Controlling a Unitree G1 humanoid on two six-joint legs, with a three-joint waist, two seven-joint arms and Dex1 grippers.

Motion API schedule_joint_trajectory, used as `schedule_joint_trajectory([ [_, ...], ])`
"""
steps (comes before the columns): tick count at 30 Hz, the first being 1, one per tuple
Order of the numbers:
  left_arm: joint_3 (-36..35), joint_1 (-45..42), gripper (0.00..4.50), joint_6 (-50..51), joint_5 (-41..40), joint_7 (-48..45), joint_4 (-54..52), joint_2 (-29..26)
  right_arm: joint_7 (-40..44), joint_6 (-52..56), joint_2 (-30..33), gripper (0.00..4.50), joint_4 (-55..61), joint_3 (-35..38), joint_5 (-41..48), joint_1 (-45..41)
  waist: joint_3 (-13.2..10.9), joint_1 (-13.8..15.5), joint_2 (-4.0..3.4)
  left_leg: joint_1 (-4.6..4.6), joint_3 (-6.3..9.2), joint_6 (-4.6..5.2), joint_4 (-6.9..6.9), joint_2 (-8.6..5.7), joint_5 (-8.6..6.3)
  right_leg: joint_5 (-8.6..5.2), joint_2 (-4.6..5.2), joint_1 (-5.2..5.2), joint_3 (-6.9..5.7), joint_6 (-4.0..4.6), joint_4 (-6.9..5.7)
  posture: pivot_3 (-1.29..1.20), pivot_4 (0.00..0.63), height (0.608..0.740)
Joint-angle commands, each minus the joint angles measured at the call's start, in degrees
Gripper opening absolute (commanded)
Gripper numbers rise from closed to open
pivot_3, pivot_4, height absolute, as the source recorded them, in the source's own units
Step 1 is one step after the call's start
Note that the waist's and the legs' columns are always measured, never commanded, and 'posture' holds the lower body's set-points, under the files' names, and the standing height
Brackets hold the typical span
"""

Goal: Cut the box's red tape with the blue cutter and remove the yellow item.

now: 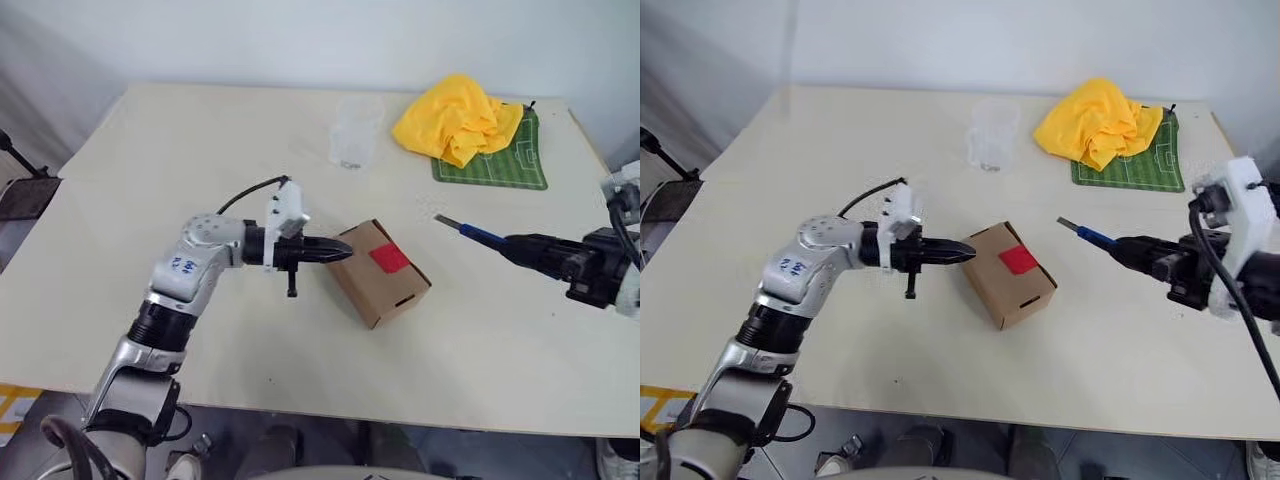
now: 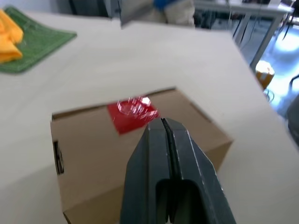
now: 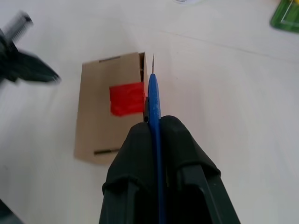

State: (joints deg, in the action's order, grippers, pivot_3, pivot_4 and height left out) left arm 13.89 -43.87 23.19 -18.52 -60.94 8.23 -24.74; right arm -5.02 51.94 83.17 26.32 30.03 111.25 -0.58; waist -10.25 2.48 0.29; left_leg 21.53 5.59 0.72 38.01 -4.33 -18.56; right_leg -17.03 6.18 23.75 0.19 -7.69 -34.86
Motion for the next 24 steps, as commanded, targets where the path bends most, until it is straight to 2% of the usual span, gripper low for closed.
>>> schedule_joint_trajectory([
  [1,2.3,-2.9,0.0,-0.6,4.4,2.8,-0.3,1.6,-4.5,-2.0,2.6,0.05,-0.1,-11.3,1.7,-10.2,0.0,0.0,0.01,0.11,0.03,0.0,0.06,0.0,0.0,0.01,0.0,0.06,-0.04,-0.02,-0.03,0.0,0.15,0.74],
  [3,3.0,-3.2,0.0,-0.2,6.0,4.3,-0.6,2.6,-7.3,-0.8,0.9,0.05,-0.9,-18.3,1.7,-18.4,-0.1,0.0,0.08,0.22,0.07,0.01,0.13,0.01,0.0,0.02,0.01,0.14,-0.12,-0.04,0.02,0.0,0.15,0.74],
  [9,3.7,-1.9,0.0,2.1,7.7,6.9,-2.1,4.4,-13.3,5.9,-4.7,0.05,-4.5,-30.9,1.7,-34.2,-0.1,0.2,0.11,0.83,0.07,-0.01,0.42,-0.05,0.01,0.07,0.05,0.73,-0.04,-0.11,-0.08,0.0,0.15,0.74],
  [17,3.5,0.5,0.0,5.4,7.4,7.8,-5.1,5.2,-14.6,11.5,-8.4,0.05,-7.5,-35.0,1.7,-41.2,-0.1,0.5,0.1,0.89,0.08,-0.02,0.55,-0.07,0.02,0.07,0.06,0.78,-0.01,-0.1,-0.19,0.0,0.15,0.74],
  [24,3.3,0.5,0.0,6.4,7.0,8.4,-5.4,6.3,-15.9,13.2,-9.7,0.05,-8.3,-36.2,1.7,-42.1,-0.1,0.6,0.09,0.89,0.08,-0.01,0.62,-0.09,0.02,0.07,0.06,0.78,-0.02,-0.1,-0.28,0.0,0.15,0.74],
])
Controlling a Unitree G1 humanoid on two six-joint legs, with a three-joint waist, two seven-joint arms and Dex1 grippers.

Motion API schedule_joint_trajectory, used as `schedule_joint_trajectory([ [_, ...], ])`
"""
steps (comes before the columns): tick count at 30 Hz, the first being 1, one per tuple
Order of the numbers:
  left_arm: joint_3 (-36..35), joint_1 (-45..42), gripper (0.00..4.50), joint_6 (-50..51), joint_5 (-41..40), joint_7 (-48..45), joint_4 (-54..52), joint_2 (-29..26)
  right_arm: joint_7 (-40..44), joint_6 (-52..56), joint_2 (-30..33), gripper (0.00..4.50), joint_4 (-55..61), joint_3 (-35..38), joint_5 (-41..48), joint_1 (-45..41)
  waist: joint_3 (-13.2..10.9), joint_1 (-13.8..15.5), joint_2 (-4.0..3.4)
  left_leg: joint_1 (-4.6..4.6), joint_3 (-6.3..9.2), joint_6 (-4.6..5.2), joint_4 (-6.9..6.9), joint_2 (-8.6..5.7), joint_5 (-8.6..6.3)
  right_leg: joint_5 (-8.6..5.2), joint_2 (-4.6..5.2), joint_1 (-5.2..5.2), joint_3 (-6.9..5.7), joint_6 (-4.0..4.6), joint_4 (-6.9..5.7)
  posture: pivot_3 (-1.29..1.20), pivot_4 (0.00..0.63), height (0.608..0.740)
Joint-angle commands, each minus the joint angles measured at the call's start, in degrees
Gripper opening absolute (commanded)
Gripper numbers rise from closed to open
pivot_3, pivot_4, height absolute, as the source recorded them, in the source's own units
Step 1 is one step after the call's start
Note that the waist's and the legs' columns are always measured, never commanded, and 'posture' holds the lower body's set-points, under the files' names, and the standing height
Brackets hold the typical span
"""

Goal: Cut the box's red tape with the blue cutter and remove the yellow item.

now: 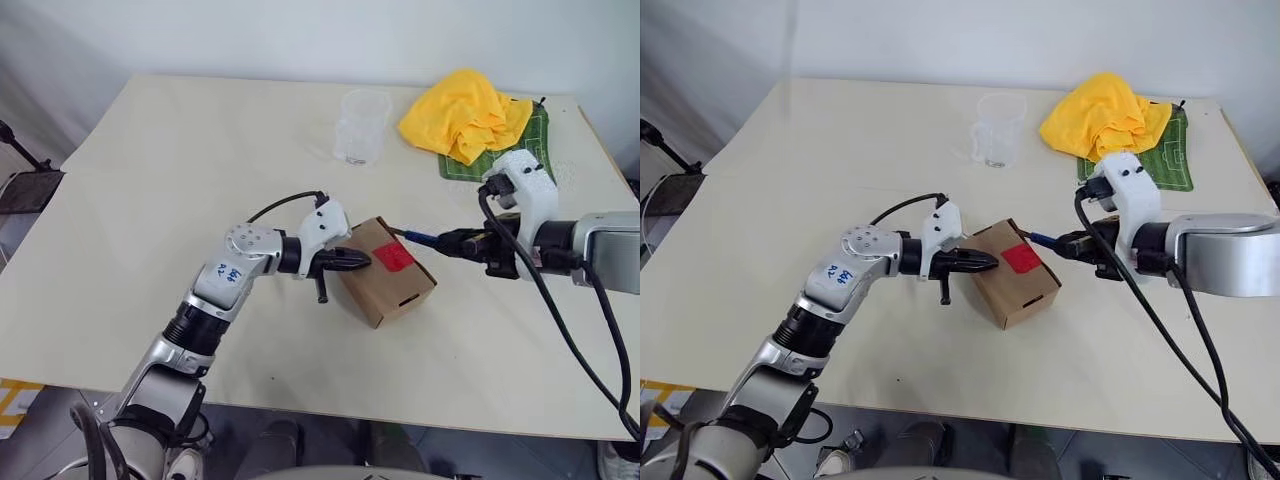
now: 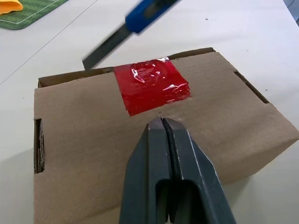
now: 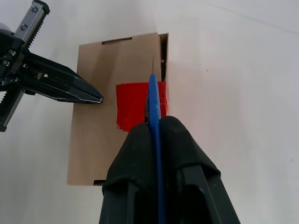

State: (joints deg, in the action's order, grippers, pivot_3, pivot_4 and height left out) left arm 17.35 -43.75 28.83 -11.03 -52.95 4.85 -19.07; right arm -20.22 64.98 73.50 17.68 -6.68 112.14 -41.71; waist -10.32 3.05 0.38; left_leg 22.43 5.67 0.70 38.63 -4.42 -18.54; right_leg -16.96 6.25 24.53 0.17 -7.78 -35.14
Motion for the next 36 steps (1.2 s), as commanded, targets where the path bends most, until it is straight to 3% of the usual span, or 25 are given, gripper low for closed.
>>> schedule_joint_trajectory([
  [1,-0.3,0.4,0.0,1.0,-0.7,0.5,-2.2,0.9,-1.0,0.2,-0.2,0.05,0.3,0.5,0.9,-0.8,0.0,0.0,0.0,0.0,0.0,0.0,0.0,0.0,0.0,0.0,0.0,0.0,0.0,0.0,0.0,0.0,0.15,0.74],
  [36,-3.4,0.7,0.0,8.9,-4.3,1.7,-2.4,2.3,-1.4,-1.9,-0.7,0.05,1.2,6.4,0.9,7.4,0.0,-0.1,0.0,0.0,-0.01,0.01,0.23,-0.02,0.0,0.0,-0.01,0.0,0.01,0.0,-0.42,0.0,0.15,0.74],
])
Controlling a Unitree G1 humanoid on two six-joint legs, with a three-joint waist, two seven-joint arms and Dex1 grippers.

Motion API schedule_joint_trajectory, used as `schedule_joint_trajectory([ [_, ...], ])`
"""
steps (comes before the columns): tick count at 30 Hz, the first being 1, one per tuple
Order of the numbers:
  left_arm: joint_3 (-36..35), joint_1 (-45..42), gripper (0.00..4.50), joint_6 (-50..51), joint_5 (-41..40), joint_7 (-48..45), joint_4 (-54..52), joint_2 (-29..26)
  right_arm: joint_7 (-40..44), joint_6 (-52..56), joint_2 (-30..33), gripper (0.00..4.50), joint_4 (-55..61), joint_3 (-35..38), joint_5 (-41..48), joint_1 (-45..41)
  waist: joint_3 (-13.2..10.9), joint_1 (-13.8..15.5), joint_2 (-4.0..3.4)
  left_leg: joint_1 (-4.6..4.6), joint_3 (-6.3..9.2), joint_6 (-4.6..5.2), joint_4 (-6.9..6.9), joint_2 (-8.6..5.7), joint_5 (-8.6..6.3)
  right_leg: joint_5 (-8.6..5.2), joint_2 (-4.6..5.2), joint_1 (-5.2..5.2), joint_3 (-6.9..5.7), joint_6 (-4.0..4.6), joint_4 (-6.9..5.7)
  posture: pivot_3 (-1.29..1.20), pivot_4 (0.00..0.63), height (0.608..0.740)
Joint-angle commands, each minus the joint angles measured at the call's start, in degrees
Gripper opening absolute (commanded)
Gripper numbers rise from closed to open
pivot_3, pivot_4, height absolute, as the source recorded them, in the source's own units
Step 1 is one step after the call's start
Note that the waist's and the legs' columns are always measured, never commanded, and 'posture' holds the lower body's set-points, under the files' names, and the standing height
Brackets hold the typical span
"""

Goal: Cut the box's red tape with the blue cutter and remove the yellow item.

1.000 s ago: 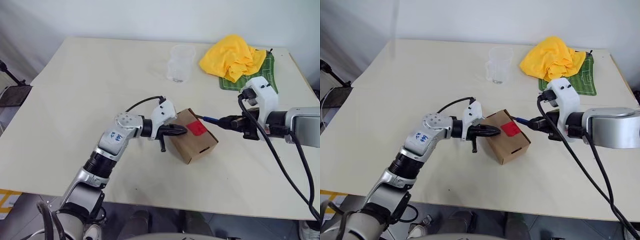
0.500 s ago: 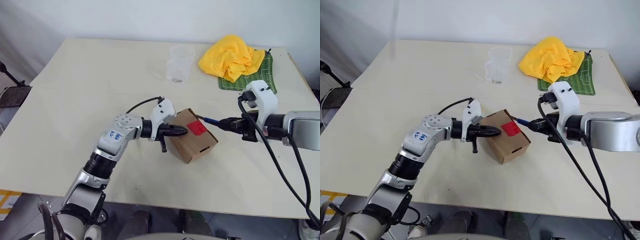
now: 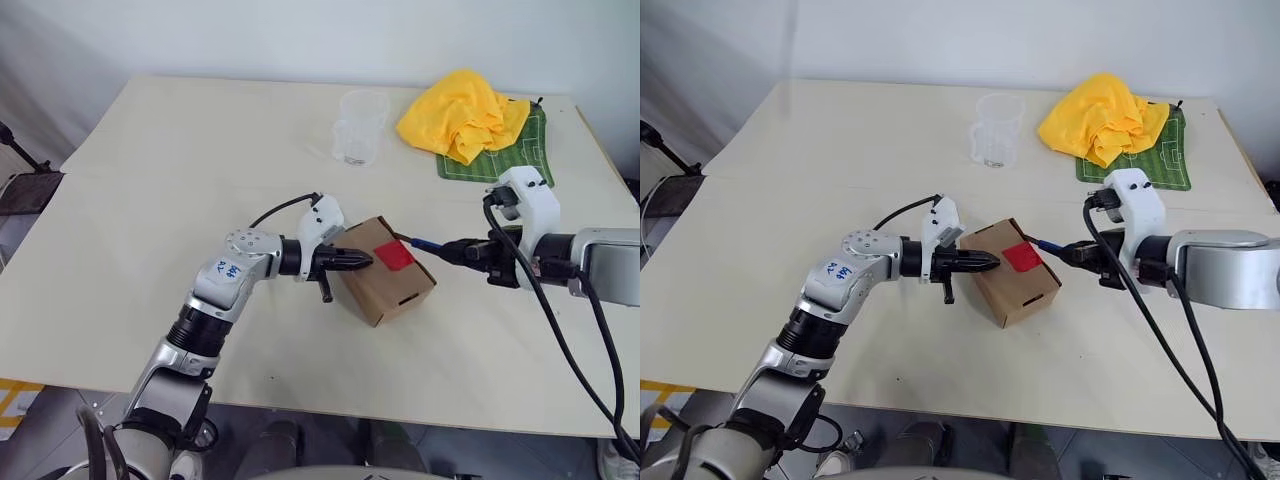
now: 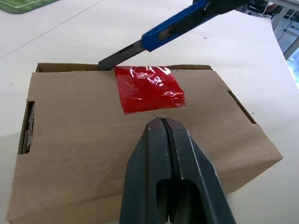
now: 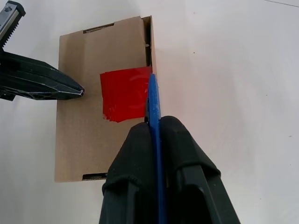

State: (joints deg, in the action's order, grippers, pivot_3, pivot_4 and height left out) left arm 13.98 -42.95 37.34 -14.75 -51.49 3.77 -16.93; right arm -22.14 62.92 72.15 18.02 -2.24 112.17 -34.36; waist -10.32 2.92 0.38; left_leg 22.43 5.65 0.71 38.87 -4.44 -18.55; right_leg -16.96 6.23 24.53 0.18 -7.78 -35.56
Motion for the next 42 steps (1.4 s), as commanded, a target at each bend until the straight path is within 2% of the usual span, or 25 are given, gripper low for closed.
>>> schedule_joint_trajectory([
  [1,0.5,-0.1,0.0,0.3,-0.2,0.2,-1.6,0.0,1.0,0.5,0.8,0.05,1.2,1.7,0.8,0.0,0.0,0.0,0.0,0.0,0.0,0.0,0.0,0.0,0.0,0.0,0.0,0.0,0.0,0.0,0.0,0.0,0.15,0.74],
  [9,6.2,-1.8,0.0,-4.4,6.6,0.6,-0.6,-1.9,1.8,1.3,-0.3,0.05,1.6,-0.6,0.8,-1.5,0.0,0.1,-0.01,0.0,0.0,0.0,0.07,-0.02,0.0,0.0,0.0,-0.01,0.0,0.0,0.02,0.0,0.15,0.74],
  [14,7.8,-2.9,0.0,-3.9,8.9,1.7,-1.3,-1.8,1.5,2.0,0.1,0.05,0.6,-1.4,0.8,-1.7,0.0,0.0,-0.01,-0.03,-0.01,0.01,0.12,-0.03,-0.01,0.0,0.01,-0.03,0.03,0.0,0.03,0.0,0.15,0.74],
  [42,8.9,-0.4,0.0,0.7,9.6,4.5,-4.9,-0.6,13.4,13.9,7.0,0.05,-6.8,-12.2,0.8,-9.8,0.1,0.1,-0.09,-0.03,-0.03,0.04,0.15,-0.05,-0.02,0.0,0.05,-0.05,0.06,0.0,0.04,0.0,0.15,0.74],
])
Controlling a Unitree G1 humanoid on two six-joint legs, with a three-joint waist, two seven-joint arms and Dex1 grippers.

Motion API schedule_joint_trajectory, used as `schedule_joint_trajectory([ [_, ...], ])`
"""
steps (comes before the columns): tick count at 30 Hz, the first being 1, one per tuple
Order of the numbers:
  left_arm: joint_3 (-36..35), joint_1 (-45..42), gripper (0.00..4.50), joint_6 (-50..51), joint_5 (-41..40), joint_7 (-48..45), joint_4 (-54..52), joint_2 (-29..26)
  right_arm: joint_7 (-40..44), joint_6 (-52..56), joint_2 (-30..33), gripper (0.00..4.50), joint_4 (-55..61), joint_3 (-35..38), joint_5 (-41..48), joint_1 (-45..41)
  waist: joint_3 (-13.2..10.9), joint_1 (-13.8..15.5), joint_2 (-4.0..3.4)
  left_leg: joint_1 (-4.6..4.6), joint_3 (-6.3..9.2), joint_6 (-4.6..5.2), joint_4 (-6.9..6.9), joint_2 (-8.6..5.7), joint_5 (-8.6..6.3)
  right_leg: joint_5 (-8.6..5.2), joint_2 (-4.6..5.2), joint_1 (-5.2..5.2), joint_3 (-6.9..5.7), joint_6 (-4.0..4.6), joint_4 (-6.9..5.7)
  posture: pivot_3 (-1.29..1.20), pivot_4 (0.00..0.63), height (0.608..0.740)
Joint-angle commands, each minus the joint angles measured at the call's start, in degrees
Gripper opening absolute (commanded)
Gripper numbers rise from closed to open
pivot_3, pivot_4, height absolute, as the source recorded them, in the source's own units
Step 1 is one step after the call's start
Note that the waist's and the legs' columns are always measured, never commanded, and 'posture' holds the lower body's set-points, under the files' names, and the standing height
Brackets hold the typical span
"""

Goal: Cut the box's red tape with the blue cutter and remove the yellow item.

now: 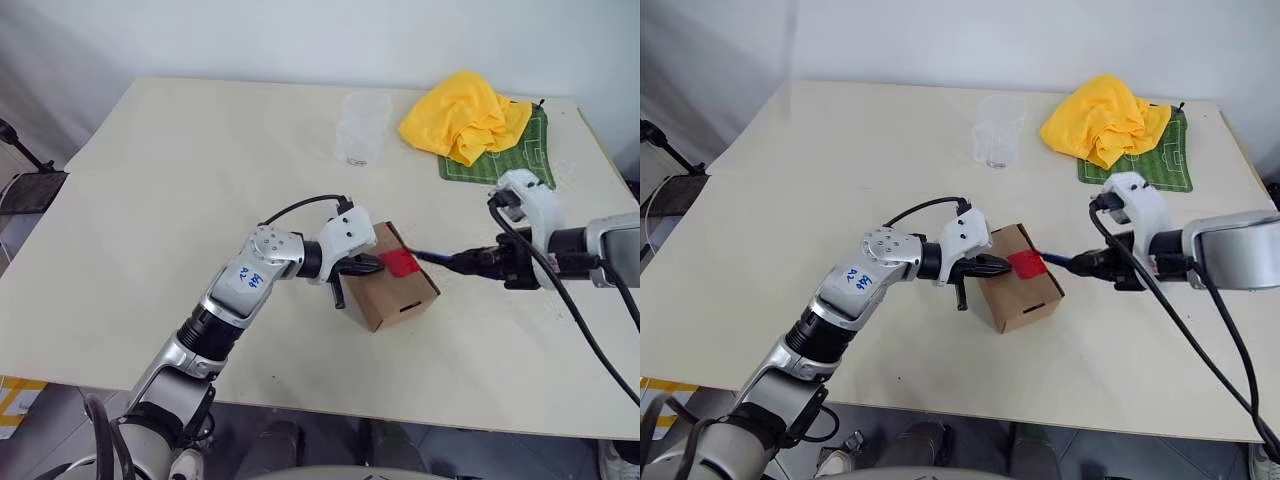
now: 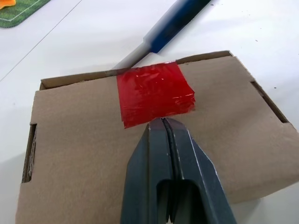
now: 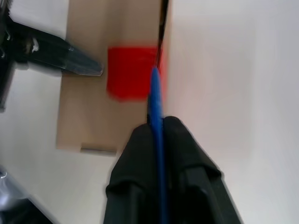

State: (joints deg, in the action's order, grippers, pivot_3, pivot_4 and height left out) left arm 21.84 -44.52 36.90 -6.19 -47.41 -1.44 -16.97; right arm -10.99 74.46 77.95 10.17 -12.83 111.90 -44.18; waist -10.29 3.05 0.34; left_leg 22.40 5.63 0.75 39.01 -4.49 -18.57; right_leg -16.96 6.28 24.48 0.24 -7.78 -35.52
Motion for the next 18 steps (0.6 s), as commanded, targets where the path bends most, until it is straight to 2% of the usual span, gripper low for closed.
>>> schedule_joint_trajectory([
  [1,1.1,1.2,0.0,1.2,1.0,0.5,0.3,-0.5,2.6,2.4,1.3,0.05,1.1,-1.9,1.1,0.0,0.0,0.0,-0.05,-0.02,0.0,0.0,0.0,-0.02,0.0,0.0,0.01,0.0,0.0,0.0,-0.01,0.0,0.15,0.74],
  [12,1.8,1.6,0.0,2.0,1.2,1.2,0.3,0.0,7.6,3.0,5.9,0.05,2.3,-2.8,1.1,-0.6,0.0,0.0,-0.07,-0.02,-0.01,0.0,0.0,-0.01,0.0,0.0,0.01,0.0,0.0,0.0,-0.01,0.0,0.15,0.74],
  [18,1.6,1.1,0.0,0.9,0.8,0.6,0.9,0.1,13.1,3.2,12.8,0.05,2.7,0.1,1.1,-0.8,0.0,0.0,-0.07,-0.01,-0.02,0.01,-0.01,-0.01,-0.01,0.0,0.01,0.01,-0.01,0.0,0.01,0.0,0.15,0.74],
])
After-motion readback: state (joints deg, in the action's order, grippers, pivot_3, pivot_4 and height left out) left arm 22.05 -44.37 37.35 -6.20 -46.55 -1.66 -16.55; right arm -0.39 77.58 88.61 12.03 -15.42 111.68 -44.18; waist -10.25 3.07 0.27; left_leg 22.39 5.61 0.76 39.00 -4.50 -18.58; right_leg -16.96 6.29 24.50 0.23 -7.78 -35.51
